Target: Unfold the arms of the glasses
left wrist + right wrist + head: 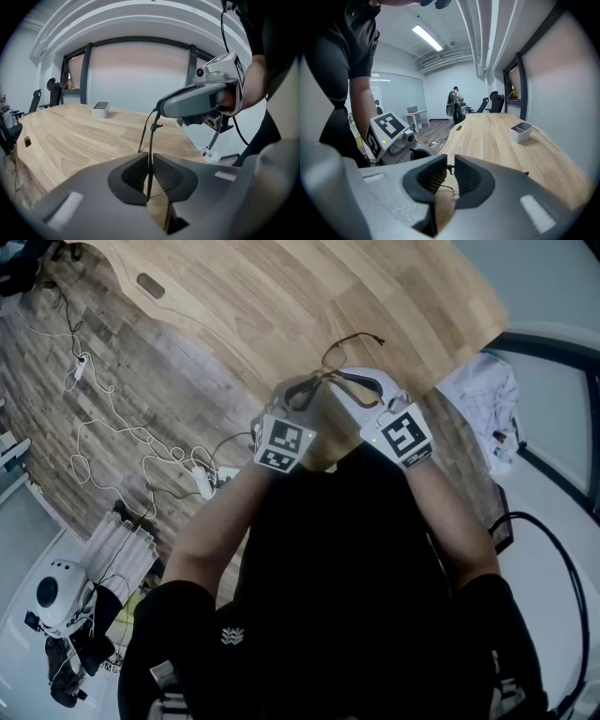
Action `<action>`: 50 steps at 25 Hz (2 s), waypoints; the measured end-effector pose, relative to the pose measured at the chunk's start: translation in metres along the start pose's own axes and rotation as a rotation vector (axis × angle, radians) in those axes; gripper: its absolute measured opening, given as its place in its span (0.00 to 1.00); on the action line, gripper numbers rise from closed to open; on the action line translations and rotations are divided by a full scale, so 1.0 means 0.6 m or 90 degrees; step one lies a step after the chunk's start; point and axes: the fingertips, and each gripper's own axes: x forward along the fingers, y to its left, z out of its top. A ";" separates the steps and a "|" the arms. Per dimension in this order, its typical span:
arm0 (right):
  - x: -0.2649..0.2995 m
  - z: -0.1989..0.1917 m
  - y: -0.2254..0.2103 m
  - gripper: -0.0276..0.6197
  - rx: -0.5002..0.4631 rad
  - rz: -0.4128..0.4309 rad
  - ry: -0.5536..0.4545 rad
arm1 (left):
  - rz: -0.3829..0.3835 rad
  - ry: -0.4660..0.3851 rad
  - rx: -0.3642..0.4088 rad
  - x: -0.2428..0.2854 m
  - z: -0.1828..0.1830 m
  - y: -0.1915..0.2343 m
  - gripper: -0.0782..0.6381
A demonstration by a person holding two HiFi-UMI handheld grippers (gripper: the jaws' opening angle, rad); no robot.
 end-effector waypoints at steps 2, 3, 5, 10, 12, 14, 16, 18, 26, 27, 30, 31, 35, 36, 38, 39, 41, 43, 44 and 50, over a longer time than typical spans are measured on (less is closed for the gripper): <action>-0.006 0.003 -0.001 0.10 -0.002 -0.016 -0.007 | 0.004 0.001 -0.001 -0.005 -0.003 -0.004 0.16; -0.010 0.004 -0.003 0.10 -0.002 -0.026 -0.012 | 0.005 0.002 -0.002 -0.008 -0.006 -0.007 0.16; -0.019 0.005 -0.004 0.10 -0.001 -0.036 -0.019 | 0.006 -0.001 -0.004 -0.015 -0.010 -0.014 0.16; -0.019 -0.005 0.011 0.15 0.019 0.018 -0.021 | 0.014 -0.010 -0.009 -0.017 -0.018 -0.022 0.16; -0.008 -0.010 0.017 0.15 0.025 0.026 -0.005 | 0.018 -0.015 -0.013 -0.022 -0.018 -0.017 0.16; 0.002 -0.017 0.026 0.15 0.032 0.034 0.011 | 0.018 -0.023 -0.013 -0.030 -0.017 -0.017 0.16; 0.005 -0.021 0.034 0.15 0.036 0.047 0.017 | 0.017 -0.031 -0.011 -0.034 -0.014 -0.020 0.16; 0.004 -0.019 0.041 0.14 0.032 0.056 0.015 | 0.021 -0.034 -0.014 -0.039 -0.014 -0.022 0.16; 0.001 -0.004 0.061 0.10 -0.007 0.061 0.008 | 0.033 -0.027 -0.022 -0.049 -0.014 -0.022 0.20; 0.002 -0.003 0.063 0.10 -0.010 0.060 0.008 | 0.033 -0.028 -0.022 -0.052 -0.014 -0.022 0.20; 0.005 -0.001 0.068 0.10 -0.022 0.061 0.010 | 0.039 -0.031 -0.020 -0.067 -0.016 -0.024 0.21; 0.006 -0.001 0.071 0.10 -0.026 0.064 0.011 | 0.043 -0.031 -0.020 -0.074 -0.018 -0.025 0.21; 0.009 0.003 0.091 0.10 -0.043 0.079 0.012 | 0.069 -0.034 -0.030 -0.104 -0.031 -0.025 0.21; 0.009 0.004 0.098 0.10 -0.046 0.083 0.011 | 0.076 -0.036 -0.034 -0.111 -0.034 -0.026 0.21; 0.009 0.004 0.113 0.10 -0.053 0.092 0.011 | 0.089 -0.039 -0.042 -0.124 -0.043 -0.029 0.21; 0.008 0.004 0.121 0.10 -0.057 0.097 0.011 | 0.094 -0.040 -0.045 -0.130 -0.047 -0.031 0.21; 0.008 0.004 0.134 0.10 -0.062 0.104 0.012 | 0.103 -0.044 -0.052 -0.142 -0.053 -0.035 0.21; 0.009 0.006 0.143 0.10 -0.068 0.108 0.012 | 0.110 -0.050 -0.056 -0.152 -0.054 -0.036 0.21; 0.009 0.008 0.148 0.10 -0.071 0.109 0.012 | 0.113 -0.053 -0.056 -0.157 -0.053 -0.036 0.21; 0.010 0.016 0.179 0.10 -0.078 0.121 0.010 | 0.136 -0.060 -0.060 -0.190 -0.065 -0.037 0.21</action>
